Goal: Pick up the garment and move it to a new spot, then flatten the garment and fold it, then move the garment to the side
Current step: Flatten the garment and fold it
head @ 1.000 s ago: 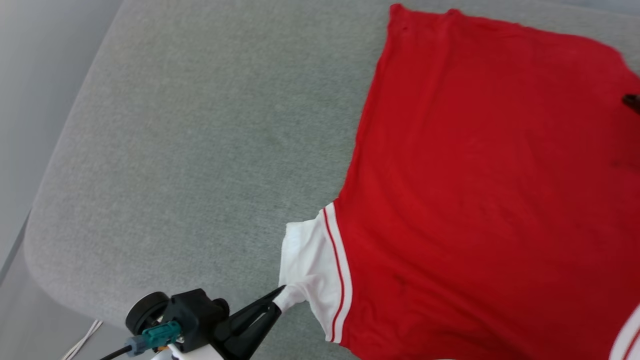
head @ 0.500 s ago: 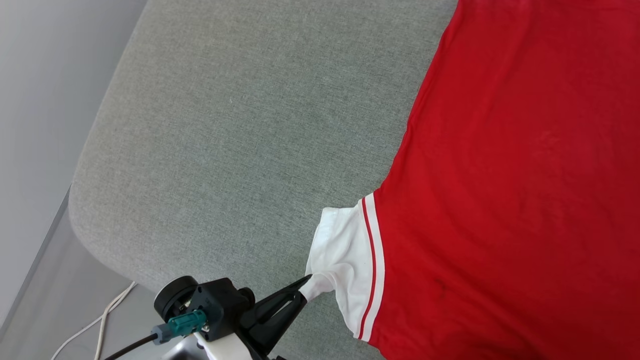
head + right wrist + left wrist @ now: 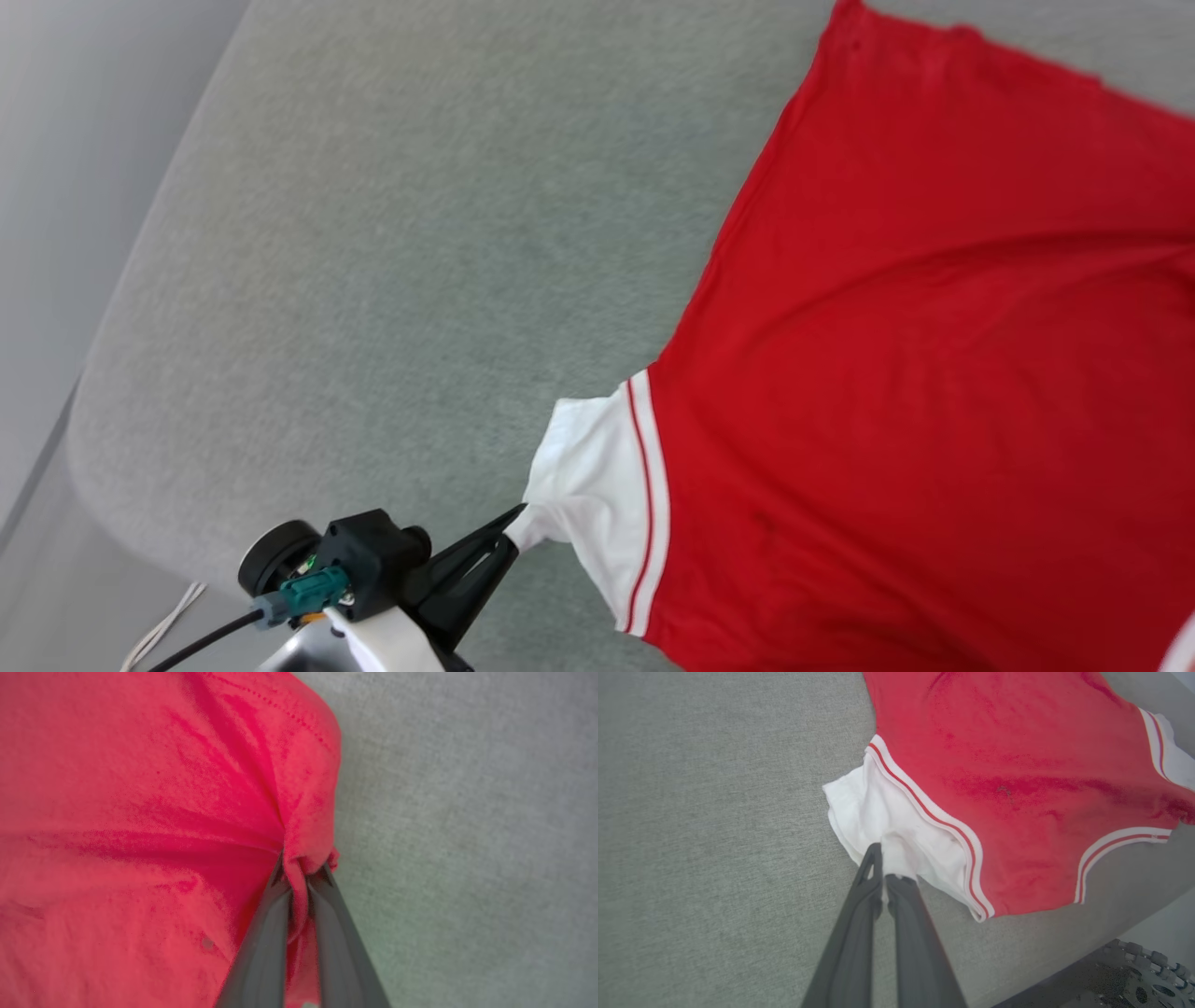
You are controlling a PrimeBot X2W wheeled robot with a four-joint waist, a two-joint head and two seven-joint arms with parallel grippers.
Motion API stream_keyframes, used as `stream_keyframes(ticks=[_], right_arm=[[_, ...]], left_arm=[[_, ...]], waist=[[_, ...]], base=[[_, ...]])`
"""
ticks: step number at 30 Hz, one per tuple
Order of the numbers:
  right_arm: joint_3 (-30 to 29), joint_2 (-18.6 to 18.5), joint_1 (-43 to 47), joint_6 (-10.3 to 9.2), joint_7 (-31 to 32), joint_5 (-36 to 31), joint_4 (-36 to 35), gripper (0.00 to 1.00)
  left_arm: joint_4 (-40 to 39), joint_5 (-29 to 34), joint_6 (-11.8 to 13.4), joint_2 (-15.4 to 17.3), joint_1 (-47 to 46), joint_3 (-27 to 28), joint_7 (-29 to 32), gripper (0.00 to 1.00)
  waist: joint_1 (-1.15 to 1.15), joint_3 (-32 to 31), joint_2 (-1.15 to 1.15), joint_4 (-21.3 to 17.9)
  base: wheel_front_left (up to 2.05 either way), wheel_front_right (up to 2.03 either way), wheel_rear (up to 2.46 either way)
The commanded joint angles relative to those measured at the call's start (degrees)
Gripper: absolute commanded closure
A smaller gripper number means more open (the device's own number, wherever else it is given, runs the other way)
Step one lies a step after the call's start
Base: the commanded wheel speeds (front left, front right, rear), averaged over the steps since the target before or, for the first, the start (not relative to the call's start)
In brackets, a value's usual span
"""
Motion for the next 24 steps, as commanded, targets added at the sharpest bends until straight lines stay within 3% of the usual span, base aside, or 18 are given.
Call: stream_keyframes(ticks=[1,6,13,24], right_arm=[[0.25,0.15,3.16,-0.08,0.69,0.08,1.49,1.0],[-0.34,2.61,8.32,-0.07,-0.55,3.12,-0.75,1.0],[-0.81,2.53,19.69,-0.07,-0.02,7.41,-9.36,1.0],[-9.38,6.62,42.48,-0.06,1.68,8.48,-24.67,1.0]], left_arm=[[0.05,-0.25,0.27,0.17,0.7,0.12,-0.37,1.0],[1.34,-2.13,1.64,1.4,3.16,1.21,-0.74,1.0],[1.75,-4.54,4.05,2.78,6.87,2.58,-1.73,1.0],[3.05,-5.82,5.95,2.03,8.8,3.51,-3.57,1.0]], waist=[[0.0,-3.4,0.0,-3.46],[0.0,-8.69,0.0,-8.72],[0.0,-13.64,0.0,-15.39],[0.0,-16.24,0.0,-20.58]], base=[[0.0,0.0,0.0],[0.0,0.0,0.0],[0.0,0.0,0.0],[0.0,0.0,0.0]])
